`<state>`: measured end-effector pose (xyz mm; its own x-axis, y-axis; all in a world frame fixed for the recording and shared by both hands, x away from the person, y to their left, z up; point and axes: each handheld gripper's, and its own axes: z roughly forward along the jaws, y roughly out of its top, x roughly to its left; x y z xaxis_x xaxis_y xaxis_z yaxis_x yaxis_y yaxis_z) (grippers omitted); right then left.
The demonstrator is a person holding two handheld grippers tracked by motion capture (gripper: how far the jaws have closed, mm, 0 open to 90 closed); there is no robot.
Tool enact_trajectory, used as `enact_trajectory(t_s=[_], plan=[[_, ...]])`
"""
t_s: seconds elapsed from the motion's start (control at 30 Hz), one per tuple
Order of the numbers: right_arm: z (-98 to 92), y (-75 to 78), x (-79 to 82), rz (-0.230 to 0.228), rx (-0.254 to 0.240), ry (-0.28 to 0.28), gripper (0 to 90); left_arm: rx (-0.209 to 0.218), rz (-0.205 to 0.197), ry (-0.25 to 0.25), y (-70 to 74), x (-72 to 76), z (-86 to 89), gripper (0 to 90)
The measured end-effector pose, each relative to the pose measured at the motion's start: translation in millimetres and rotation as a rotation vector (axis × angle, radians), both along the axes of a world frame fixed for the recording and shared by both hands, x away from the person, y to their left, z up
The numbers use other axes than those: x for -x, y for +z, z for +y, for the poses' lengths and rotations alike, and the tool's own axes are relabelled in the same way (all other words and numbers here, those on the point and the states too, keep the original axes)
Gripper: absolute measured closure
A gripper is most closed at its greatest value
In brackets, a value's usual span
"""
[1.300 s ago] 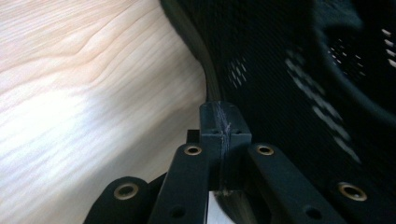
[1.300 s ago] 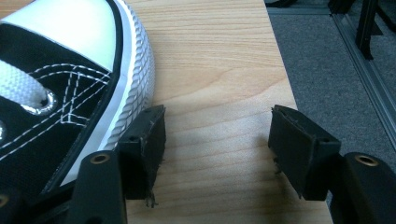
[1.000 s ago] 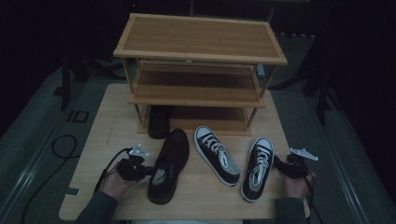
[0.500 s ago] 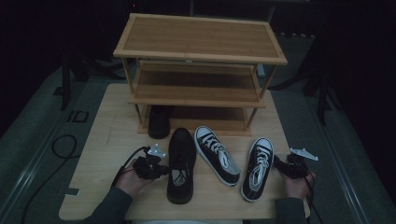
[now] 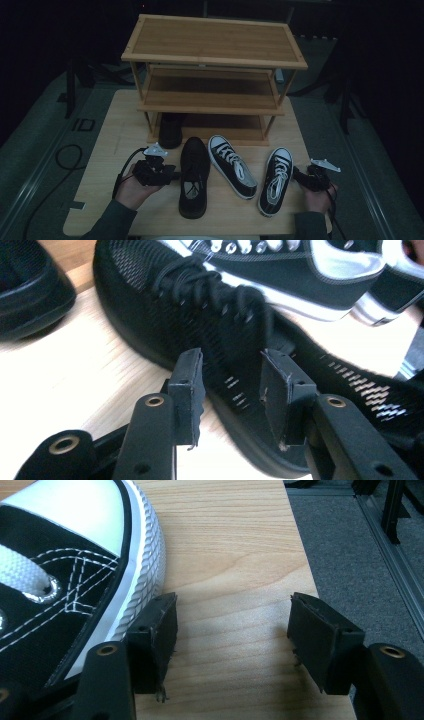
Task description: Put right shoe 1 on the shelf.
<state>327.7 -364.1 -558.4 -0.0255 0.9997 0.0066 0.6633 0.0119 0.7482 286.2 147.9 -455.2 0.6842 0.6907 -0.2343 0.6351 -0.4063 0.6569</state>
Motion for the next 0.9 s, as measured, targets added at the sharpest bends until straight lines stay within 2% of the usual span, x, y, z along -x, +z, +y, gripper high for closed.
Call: enact_trajectory(t_s=[0.2,0.4,0.5,0.63,0.77,0.9], plan=[[0.0,0.0,0.0,0.000,-0.001,-0.001,36.4,-0.018,0.008,-0.004,1.9,-0.9,-12.6,60.0],[0.0,0.0,0.0,0.000,0.000,0.000,36.4,-0.066,0.030,0.023,-4.1,-7.0,-28.2,60.0],[0.0,0.0,0.0,0.000,0.000,0.000,36.5,-0.096,0.035,0.060,-7.6,-11.9,-35.9,60.5],[0.0,0.0,0.0,0.000,-0.001,0.000,36.4,-0.055,0.081,0.094,-11.7,-18.3,-37.7,66.4],[0.0,0.0,-0.1,0.001,-0.001,0.000,36.4,-0.047,0.084,0.127,-13.9,-16.7,-39.6,80.8],[0.0,0.0,-0.1,0.000,-0.001,0.000,36.4,-0.028,0.072,0.168,-13.7,-14.7,-37.9,84.9]])
